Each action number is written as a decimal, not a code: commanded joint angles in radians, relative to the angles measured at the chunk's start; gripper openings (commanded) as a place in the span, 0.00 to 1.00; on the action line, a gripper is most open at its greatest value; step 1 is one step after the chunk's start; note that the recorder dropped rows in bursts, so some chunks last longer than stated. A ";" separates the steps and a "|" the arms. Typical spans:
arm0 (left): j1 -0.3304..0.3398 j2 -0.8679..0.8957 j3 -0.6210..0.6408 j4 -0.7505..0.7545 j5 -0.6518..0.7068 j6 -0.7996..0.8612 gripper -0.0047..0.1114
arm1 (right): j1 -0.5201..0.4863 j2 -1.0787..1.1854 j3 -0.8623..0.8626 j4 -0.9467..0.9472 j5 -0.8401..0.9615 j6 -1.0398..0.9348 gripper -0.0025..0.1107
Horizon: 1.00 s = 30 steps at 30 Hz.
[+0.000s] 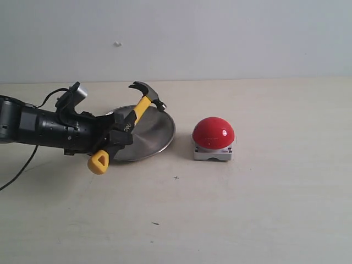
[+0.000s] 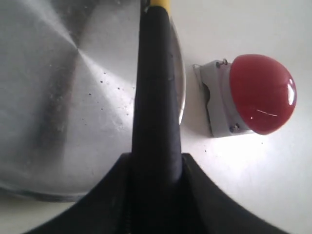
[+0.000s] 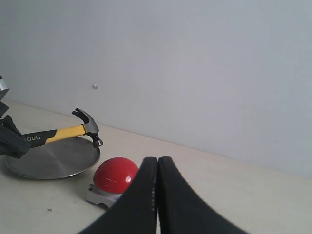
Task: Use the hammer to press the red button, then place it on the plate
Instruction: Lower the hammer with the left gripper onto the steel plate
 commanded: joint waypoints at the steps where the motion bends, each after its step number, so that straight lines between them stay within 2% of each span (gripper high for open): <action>1: 0.003 0.003 -0.010 -0.019 -0.035 0.053 0.04 | -0.007 -0.004 0.004 0.001 -0.001 -0.002 0.02; 10: 0.000 0.074 -0.040 -0.019 -0.039 0.053 0.04 | -0.007 -0.004 0.004 0.001 -0.001 -0.002 0.02; 27: 0.000 0.080 -0.086 -0.016 -0.015 0.046 0.04 | -0.007 -0.004 0.004 0.001 -0.001 -0.002 0.02; 30: 0.000 0.080 -0.086 0.023 -0.015 0.020 0.07 | -0.007 -0.004 0.004 0.001 -0.001 -0.002 0.02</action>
